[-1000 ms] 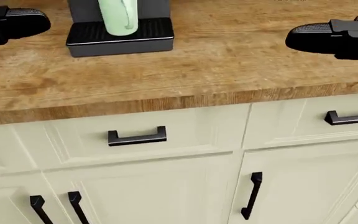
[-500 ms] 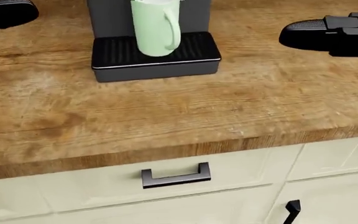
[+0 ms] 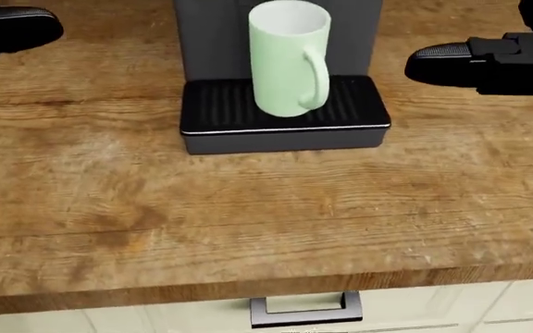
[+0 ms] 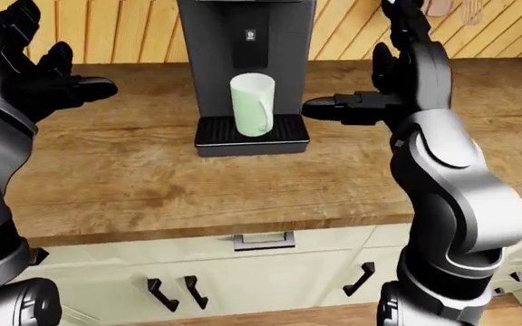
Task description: Press the button on the coffee machine to serve coffee.
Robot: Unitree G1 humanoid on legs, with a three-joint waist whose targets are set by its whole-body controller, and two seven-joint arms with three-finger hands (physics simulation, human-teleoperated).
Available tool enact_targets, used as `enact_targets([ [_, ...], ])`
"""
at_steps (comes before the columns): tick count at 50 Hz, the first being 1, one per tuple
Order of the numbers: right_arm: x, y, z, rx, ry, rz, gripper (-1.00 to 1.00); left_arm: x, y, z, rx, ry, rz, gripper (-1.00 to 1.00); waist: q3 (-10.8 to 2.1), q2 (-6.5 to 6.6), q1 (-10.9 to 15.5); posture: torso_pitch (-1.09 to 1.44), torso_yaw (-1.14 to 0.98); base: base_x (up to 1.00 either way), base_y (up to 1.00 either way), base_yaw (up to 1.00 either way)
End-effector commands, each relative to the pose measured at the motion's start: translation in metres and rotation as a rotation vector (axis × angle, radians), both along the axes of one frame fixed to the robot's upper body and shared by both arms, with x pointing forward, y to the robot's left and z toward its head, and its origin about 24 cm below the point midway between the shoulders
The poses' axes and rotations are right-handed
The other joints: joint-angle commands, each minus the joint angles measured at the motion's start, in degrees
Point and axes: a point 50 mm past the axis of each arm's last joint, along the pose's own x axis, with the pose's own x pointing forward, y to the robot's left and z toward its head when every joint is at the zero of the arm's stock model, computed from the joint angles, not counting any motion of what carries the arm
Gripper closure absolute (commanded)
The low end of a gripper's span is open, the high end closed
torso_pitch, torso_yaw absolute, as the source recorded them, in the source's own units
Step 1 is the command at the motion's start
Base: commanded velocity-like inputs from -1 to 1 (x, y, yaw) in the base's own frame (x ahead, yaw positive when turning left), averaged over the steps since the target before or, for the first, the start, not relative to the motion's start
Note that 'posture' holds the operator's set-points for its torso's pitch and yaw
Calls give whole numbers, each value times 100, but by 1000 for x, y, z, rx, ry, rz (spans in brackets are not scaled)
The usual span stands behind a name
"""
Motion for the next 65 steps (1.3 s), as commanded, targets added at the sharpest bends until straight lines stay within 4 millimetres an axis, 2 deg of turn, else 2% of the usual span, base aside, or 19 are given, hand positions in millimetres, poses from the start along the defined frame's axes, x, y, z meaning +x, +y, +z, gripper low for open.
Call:
enact_targets([
  [1, -7, -3, 16, -5, -93, -27, -100, -5, -4, 17, 12, -78, -24, -100, -138, 86, -14, 0, 0, 0, 0, 0],
  [3, -7, -2, 15, -10, -89, -24, -100, -6, -5, 18, 12, -79, -25, -100, -287, 75, -31, 0, 0, 0, 0, 6],
  [5, -7, -3, 15, -10, -87, -24, -100, -5, -4, 16, 12, -78, -24, -100, -221, 162, 123, 0, 0, -11, 0, 76],
  [7, -7, -4, 17, -1, -97, -27, -100, -5, -5, 17, 13, -78, -25, -100, -380, 140, -55, 0, 0, -12, 0, 59],
  [8, -8, -4, 18, 2, -98, -29, -100, -5, -4, 16, 12, -78, -24, -100, -277, 212, -60, 0, 0, 0, 0, 0],
  [11, -7, -5, 16, 3, -93, -34, -100, -5, -4, 17, 12, -78, -25, -100, -298, 435, -177, 0, 0, 0, 0, 0],
  [12, -7, -5, 16, 3, -93, -35, -100, -5, -4, 17, 12, -78, -24, -100, -219, 294, -145, 0, 0, 0, 0, 0],
  [20, -5, -7, 15, 2, -82, -47, -100, -5, -5, 17, 12, -76, -24, -100, -251, 192, -88, 0, 0, 0, 0, 0],
  [37, -6, -6, 14, 9, -81, -42, -100, -6, -5, 20, 12, -87, -20, -100, -224, 178, -67, 0, 0, 0, 0, 0],
  [38, -6, -6, 14, 9, -83, -42, -100, -6, -5, 20, 12, -87, -19, -100, -379, 198, -73, 0, 0, 19, 0, 0],
  [41, -6, -5, 15, 8, -86, -39, -100, -5, -5, 19, 11, -86, -17, -100, -76, 231, -72, 0, 0, 38, 0, 0],
  [44, -5, -5, 13, 6, -81, -40, -100, -5, -5, 18, 12, -86, -17, -100, 5, 333, -55, 0, 0, 22, 0, 0],
  [48, -5, -5, 14, 11, -98, -34, -100, -5, -4, 18, 11, -86, -16, -100, -411, 283, -106, 0, 0, 7, 0, 0],
  [51, -5, -5, 13, 11, -88, -37, -100, -5, -4, 18, 10, -87, -16, -100, -69, 173, -62, 0, 0, 16, 0, 0],
  [53, -6, -5, 14, 9, -87, -39, -100, -5, -4, 18, 10, -87, -16, -100, -234, 161, -59, 0, 0, 0, 0, 0],
  [59, -6, -5, 14, 9, -88, -41, -100, -5, -4, 18, 11, -88, -16, -100, -227, 151, -71, 0, 0, 0, 0, 0],
  [60, -6, -5, 14, 7, -90, -38, -100, -6, -5, 19, 12, -88, -16, -100, -361, 171, -69, 0, 0, 13, 0, 0],
  [62, -6, -5, 14, 8, -92, -37, -100, -7, -5, 19, 13, -87, -16, -100, -191, 195, -71, 0, 0, 22, 0, 0],
  [65, -6, -5, 14, 6, -87, -40, -100, -7, -5, 20, 12, -88, -16, -100, -83, 239, -97, 0, 0, 14, 0, 0],
])
